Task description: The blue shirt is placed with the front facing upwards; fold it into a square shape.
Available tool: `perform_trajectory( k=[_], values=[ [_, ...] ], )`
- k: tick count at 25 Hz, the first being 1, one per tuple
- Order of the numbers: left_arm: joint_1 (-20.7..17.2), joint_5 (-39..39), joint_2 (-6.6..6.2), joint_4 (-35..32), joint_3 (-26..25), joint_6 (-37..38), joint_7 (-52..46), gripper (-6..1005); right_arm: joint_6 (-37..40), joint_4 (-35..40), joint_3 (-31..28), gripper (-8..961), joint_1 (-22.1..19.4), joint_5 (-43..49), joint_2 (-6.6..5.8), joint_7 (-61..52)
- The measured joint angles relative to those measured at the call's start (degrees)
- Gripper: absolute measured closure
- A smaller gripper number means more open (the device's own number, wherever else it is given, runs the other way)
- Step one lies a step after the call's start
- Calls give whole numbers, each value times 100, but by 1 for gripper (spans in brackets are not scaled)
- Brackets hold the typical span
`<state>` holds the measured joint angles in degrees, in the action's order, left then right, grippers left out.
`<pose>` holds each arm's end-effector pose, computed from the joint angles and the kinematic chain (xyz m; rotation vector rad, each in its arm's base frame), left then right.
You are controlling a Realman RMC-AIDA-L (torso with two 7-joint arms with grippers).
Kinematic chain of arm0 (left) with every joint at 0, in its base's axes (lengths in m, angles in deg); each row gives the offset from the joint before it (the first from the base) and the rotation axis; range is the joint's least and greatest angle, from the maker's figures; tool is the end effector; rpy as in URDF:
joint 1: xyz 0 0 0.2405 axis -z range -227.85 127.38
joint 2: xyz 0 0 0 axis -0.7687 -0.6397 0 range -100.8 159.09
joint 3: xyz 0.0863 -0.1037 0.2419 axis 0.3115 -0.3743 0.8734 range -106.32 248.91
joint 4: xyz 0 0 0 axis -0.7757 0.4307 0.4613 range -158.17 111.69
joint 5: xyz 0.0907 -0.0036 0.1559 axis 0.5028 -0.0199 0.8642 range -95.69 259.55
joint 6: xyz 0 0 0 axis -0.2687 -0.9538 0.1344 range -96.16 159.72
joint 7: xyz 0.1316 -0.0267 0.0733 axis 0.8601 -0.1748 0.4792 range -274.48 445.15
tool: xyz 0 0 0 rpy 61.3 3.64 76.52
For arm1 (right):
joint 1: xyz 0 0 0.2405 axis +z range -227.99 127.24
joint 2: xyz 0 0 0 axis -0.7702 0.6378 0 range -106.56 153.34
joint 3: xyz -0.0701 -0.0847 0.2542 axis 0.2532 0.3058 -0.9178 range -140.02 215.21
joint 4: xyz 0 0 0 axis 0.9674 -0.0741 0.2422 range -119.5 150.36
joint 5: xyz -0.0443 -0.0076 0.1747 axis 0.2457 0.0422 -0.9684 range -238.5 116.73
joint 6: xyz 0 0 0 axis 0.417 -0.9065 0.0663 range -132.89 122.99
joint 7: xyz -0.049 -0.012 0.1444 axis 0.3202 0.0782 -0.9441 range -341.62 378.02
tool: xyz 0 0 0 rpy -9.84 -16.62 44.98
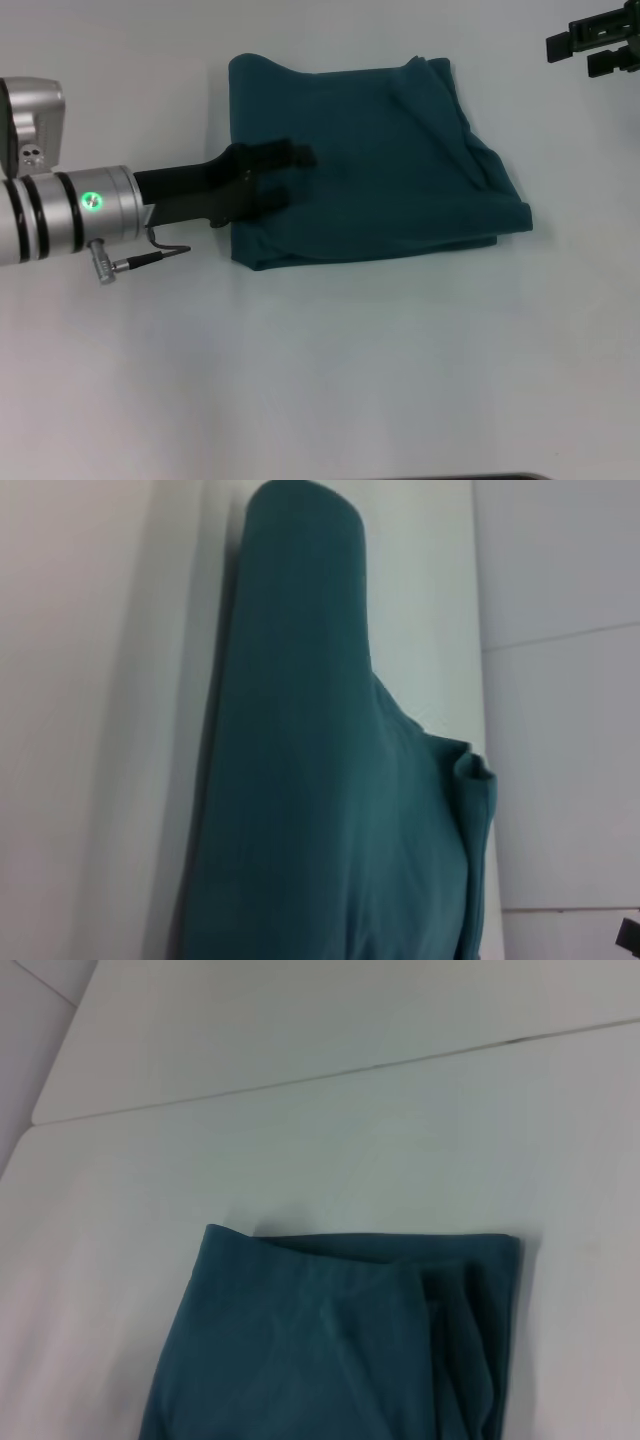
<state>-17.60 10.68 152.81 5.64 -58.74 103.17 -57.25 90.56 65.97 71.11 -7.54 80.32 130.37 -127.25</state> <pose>-0.2460 0.3260 -0.0868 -2.0199 -2.2487 -0.8011 0.2567 0.3859 0.0936 -2.2559 1.6886 0.2236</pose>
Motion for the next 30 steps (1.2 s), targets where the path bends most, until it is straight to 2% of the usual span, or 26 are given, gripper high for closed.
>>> perform_trajectory(
  k=[5,7,12,13,15,17,24,30],
  values=[
    [-243,-131,-37,532,-410,682,2,189,6,0,-3,54,-10,1,-7,0],
    [-349,-108,-97,772,-474,851,-18,189,15,0,-3,54,-11,-1,-7,-1],
    [-275,294,-507,820,-111,850,311,188,15,0,8,54,-12,-3,-6,21],
    [-222,414,-568,814,-44,834,450,188,16,0,17,54,-12,-1,-6,24],
    [-158,590,-610,806,10,761,542,188,16,0,26,54,-12,1,-5,25],
    [-123,718,-599,799,22,598,484,188,18,0,30,54,-13,0,-4,26],
    [-47,965,-424,702,78,43,232,188,21,0,22,53,-12,-5,-2,26],
    [239,1082,-351,399,257,-163,243,188,22,0,31,53,-40,-6,-2,26]
  ],
)
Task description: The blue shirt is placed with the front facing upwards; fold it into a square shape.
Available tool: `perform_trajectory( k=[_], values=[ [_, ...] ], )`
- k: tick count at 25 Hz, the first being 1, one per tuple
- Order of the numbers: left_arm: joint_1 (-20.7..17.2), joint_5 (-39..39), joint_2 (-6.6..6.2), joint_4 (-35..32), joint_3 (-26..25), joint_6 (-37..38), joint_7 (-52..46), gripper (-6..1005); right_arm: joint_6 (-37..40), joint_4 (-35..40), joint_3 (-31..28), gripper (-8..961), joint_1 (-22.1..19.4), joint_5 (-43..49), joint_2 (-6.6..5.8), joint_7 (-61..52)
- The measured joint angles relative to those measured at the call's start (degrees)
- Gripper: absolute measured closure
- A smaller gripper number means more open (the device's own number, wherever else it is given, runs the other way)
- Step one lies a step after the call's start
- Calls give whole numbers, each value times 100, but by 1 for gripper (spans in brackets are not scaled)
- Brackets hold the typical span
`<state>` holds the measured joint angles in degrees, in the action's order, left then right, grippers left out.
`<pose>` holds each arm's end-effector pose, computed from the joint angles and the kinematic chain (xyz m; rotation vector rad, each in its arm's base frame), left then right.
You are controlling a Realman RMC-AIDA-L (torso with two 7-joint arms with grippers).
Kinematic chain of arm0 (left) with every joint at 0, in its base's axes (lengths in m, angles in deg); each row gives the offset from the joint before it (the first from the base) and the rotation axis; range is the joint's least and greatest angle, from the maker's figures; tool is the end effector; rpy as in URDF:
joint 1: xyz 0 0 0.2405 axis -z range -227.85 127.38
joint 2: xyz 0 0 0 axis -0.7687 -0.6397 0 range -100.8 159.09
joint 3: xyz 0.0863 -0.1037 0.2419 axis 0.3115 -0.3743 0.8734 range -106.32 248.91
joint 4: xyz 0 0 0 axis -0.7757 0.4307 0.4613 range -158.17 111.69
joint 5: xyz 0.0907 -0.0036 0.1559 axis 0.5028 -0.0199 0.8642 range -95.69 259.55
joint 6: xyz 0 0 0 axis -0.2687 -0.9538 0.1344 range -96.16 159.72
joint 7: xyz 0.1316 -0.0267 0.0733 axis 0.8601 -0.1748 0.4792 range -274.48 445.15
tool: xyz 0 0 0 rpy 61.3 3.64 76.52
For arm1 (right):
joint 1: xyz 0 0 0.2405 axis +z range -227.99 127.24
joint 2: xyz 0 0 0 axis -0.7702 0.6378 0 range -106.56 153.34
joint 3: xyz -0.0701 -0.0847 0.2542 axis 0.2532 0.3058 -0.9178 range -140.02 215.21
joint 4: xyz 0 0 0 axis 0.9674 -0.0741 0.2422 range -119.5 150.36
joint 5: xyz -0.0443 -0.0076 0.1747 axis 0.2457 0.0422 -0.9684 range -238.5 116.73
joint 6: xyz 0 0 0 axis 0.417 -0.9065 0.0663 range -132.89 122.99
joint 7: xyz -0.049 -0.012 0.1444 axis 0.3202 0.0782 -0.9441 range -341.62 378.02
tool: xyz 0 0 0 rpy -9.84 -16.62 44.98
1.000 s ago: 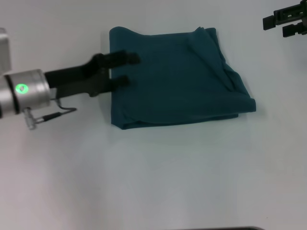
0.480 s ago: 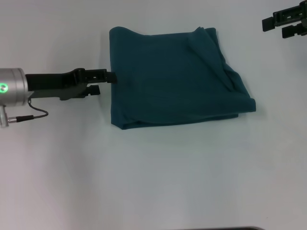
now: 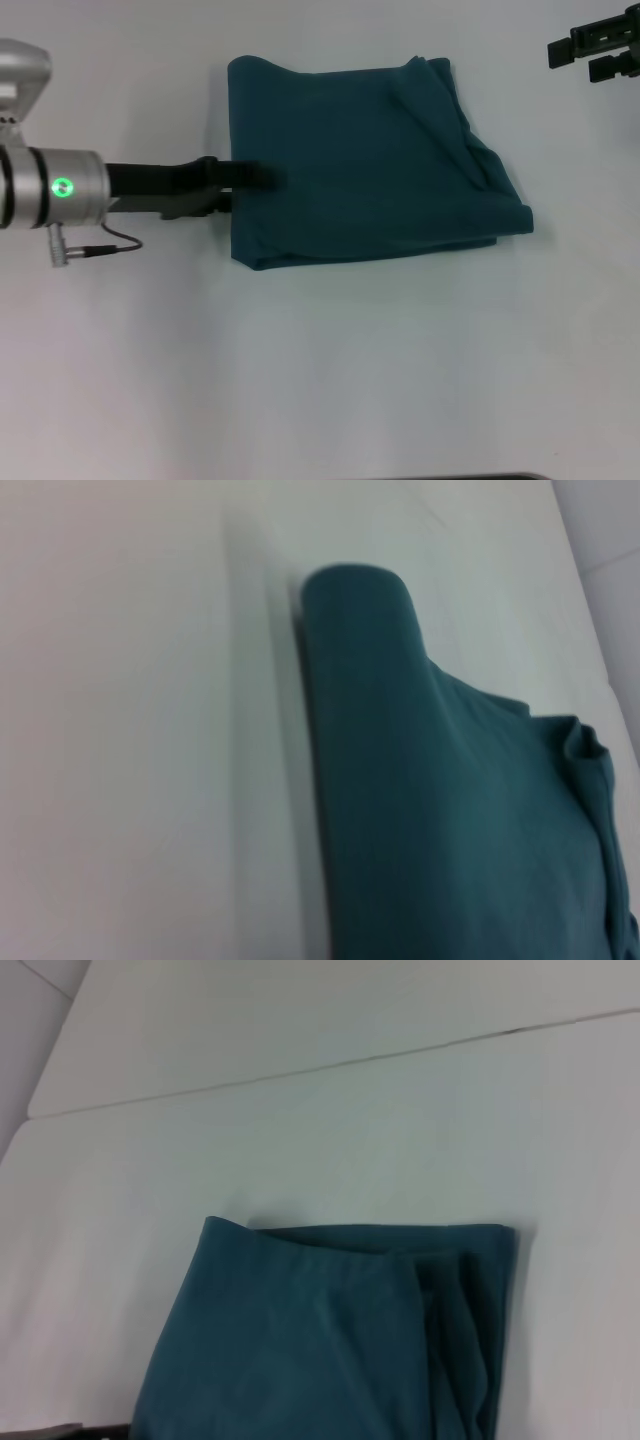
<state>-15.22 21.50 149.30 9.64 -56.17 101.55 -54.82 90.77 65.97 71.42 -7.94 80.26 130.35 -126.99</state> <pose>-0.2640 0.3428 -0.0667 -2.1984 -1.9598 -0.4696 0.2590 0.3835 0.0930 -2.2596 1.6909 0.2141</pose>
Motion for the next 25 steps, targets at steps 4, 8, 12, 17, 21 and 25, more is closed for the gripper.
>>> perform_trajectory(
  k=[4,8,12,17,21,25],
  values=[
    [210,9,117,-67,203,-71,-85,188,0,0,-29,54,-8,0,-4,0],
    [329,162,159,5,331,-109,-356,188,14,0,-34,54,-8,0,-6,0],
    [270,176,166,78,291,-106,-408,188,76,0,-41,54,-8,-11,-8,0],
    [278,184,175,78,321,-113,-420,494,78,0,-43,54,-8,-16,-9,0],
    [292,158,217,128,315,-44,-420,657,79,3,-43,53,-8,-17,-9,0],
    [263,71,225,131,260,153,-402,847,79,6,-63,54,-17,-18,-13,0]
  ],
)
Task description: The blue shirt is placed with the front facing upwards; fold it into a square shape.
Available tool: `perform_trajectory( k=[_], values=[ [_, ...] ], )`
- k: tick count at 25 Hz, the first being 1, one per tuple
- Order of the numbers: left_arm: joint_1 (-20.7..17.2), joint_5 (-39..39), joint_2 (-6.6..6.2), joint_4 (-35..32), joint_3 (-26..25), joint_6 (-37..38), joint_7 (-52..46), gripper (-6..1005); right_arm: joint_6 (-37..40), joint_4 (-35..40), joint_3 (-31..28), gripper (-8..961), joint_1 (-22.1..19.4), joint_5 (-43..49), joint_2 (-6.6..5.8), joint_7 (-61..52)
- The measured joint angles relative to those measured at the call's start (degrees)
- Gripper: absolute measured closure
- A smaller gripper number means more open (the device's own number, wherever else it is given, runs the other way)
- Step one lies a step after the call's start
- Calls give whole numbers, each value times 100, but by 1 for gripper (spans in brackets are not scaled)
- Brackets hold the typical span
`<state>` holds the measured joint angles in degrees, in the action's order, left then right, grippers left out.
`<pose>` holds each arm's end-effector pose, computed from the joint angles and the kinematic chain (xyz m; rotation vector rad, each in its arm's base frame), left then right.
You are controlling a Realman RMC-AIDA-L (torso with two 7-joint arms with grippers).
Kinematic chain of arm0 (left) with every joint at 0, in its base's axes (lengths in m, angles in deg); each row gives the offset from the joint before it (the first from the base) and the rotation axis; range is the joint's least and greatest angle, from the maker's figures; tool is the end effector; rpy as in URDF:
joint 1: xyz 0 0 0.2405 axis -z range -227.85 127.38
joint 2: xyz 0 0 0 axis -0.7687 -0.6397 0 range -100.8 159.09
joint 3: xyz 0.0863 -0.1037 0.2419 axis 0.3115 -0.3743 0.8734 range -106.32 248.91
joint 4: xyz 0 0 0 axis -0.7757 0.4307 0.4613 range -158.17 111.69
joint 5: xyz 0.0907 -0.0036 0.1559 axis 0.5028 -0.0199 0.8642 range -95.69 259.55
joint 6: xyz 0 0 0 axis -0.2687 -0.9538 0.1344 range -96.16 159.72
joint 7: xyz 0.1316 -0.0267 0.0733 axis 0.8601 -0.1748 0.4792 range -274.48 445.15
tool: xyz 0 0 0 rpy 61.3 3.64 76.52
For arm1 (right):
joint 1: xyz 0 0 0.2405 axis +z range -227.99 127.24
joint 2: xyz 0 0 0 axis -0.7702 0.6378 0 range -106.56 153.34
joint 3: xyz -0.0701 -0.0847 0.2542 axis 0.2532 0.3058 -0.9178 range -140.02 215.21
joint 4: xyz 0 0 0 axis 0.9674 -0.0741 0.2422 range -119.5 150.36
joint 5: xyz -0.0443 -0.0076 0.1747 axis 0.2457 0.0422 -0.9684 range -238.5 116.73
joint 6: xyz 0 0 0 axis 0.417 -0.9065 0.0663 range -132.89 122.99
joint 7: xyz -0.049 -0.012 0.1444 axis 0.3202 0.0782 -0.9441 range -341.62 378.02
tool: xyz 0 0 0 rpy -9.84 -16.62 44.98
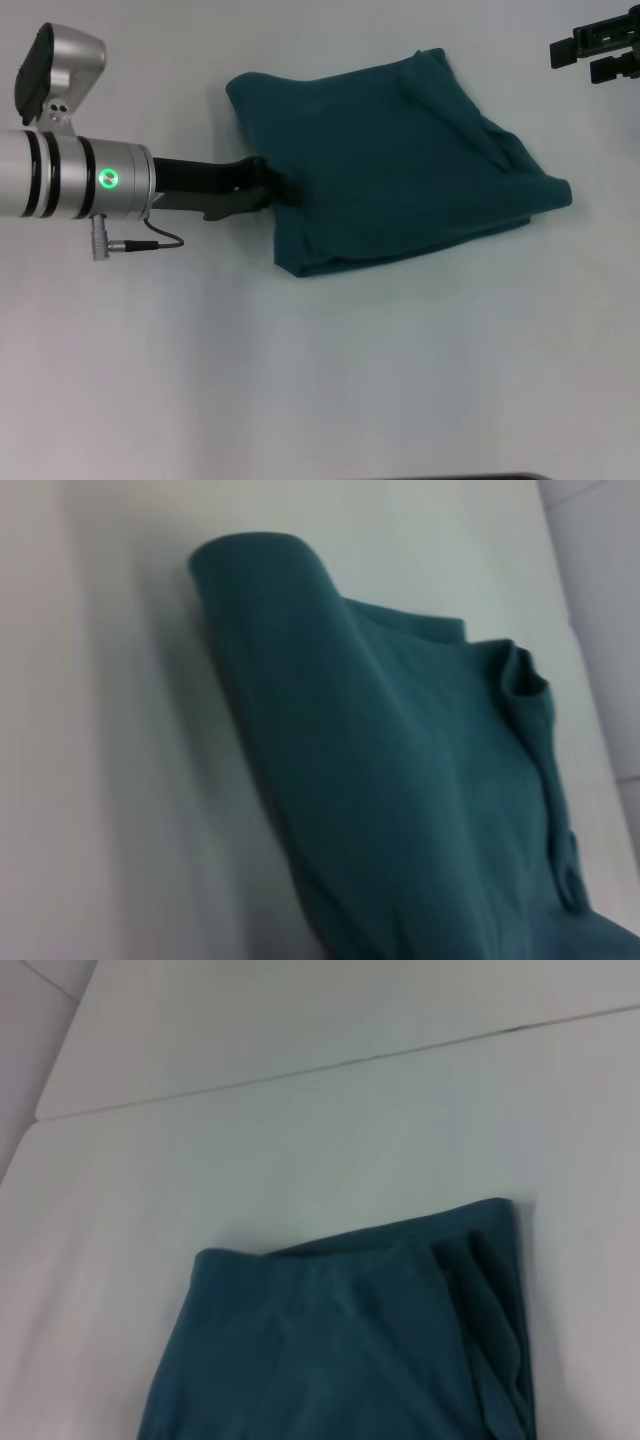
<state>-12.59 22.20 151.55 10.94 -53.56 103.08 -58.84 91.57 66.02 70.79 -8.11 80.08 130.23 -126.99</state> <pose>-0.2345 0.3422 -0.0853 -2.2794 -1.9947 -0.4348 0.2594 0.3816 0.0946 -2.2613 1.7022 0.2253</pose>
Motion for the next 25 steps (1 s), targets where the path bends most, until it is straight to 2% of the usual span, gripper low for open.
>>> perform_trajectory(
  k=[6,10,13,20,25],
  values=[
    [-85,-100,-33,22,-113,715,116,887,0,3,-31,53,-14,3,-6,0],
    [-338,-101,-88,144,-289,1244,167,913,0,3,-34,53,-21,21,-6,0],
    [-612,-98,-212,271,-378,1443,140,920,-1,4,-34,53,-29,25,-5,0],
    [-909,-50,-685,199,-632,1506,101,922,-12,4,-34,54,-50,24,-5,0],
    [-831,144,-745,175,-615,1511,102,919,-18,-6,7,54,-45,13,-4,0]
  ],
)
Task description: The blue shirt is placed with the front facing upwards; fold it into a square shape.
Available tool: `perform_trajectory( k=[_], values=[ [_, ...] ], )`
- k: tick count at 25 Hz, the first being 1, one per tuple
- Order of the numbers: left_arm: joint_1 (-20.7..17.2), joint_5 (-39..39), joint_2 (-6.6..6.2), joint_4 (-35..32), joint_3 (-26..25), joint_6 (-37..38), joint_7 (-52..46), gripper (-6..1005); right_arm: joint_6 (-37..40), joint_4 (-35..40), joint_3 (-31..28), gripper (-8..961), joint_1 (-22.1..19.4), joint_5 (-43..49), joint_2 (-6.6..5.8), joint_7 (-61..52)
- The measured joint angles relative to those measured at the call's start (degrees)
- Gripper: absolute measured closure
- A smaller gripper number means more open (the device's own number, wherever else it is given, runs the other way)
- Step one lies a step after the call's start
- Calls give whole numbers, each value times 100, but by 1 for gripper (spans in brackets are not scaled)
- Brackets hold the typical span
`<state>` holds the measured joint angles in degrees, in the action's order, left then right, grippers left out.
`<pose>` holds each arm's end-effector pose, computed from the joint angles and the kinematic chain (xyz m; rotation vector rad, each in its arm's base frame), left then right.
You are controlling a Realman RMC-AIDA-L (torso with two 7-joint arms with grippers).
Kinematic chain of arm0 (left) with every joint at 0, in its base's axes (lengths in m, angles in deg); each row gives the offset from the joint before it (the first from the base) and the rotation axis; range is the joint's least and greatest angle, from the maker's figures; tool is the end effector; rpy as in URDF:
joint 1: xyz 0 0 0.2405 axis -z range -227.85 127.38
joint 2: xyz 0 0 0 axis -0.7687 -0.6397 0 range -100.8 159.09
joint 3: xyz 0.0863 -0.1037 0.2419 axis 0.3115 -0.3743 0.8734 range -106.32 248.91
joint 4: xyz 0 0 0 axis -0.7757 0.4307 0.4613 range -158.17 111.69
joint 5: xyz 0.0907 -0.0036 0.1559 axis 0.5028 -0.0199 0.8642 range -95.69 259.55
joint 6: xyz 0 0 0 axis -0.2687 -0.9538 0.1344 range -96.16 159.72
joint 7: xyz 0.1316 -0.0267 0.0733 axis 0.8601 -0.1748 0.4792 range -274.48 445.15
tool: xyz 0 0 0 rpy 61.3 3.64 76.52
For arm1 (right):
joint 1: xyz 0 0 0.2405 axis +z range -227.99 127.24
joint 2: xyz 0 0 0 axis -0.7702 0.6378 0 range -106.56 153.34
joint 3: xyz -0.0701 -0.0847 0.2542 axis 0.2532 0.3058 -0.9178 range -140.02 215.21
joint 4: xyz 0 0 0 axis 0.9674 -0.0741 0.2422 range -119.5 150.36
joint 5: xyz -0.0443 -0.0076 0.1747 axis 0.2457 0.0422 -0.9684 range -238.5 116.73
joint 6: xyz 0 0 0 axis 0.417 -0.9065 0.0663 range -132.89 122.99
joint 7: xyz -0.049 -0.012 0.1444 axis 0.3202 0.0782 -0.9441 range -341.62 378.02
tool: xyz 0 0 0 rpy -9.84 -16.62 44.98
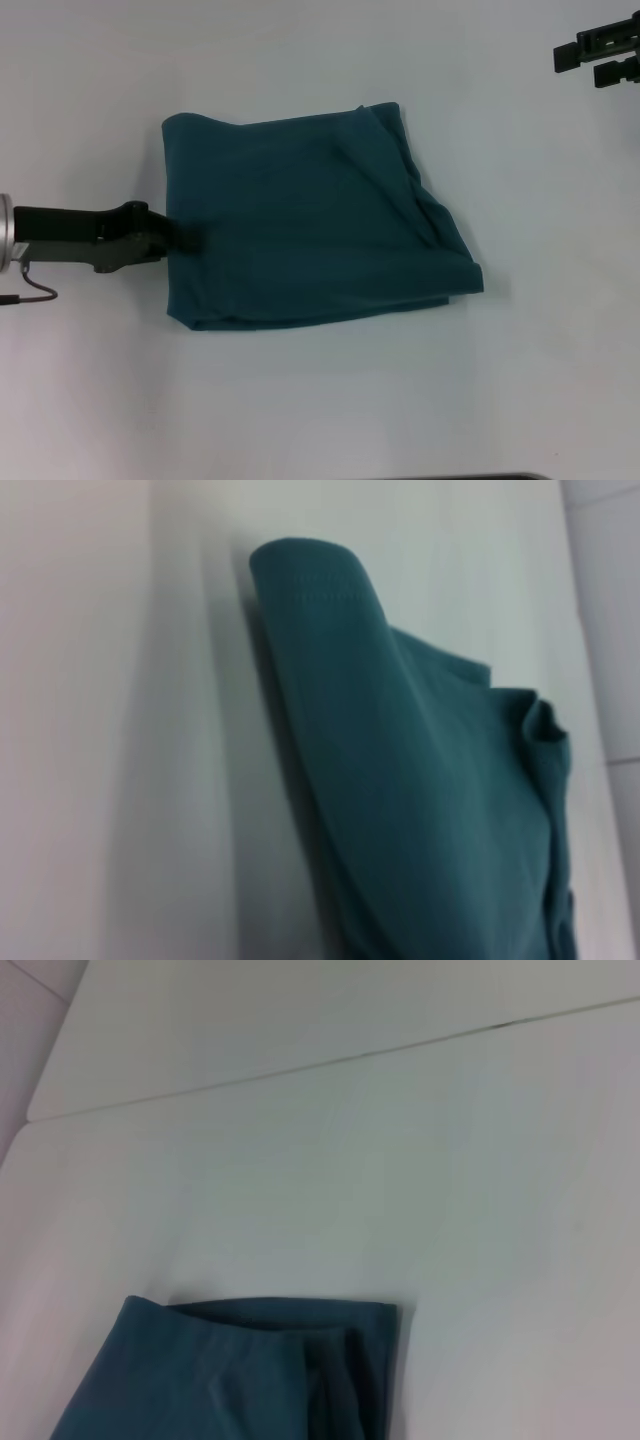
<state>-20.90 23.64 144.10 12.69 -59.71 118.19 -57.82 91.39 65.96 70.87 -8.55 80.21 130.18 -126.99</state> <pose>-0.2939 0.3032 -0.0223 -2.2216 -2.1439 -0.4218 0.2629 0.3799 0.0948 -2.2514 1.7095 0.2197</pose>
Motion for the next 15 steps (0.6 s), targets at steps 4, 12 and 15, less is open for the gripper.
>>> perform_trajectory(
  k=[4,12,15],
  values=[
    [29,199,-27,52,-34,-7,7,904,6,-3,4,53,18,-4,6,0],
    [-315,8,-166,598,-1321,738,-77,766,17,-17,-11,53,-12,-9,8,0],
    [-397,-277,96,724,-1648,1179,-14,708,10,-35,-23,53,-19,-11,8,0]
  ],
)
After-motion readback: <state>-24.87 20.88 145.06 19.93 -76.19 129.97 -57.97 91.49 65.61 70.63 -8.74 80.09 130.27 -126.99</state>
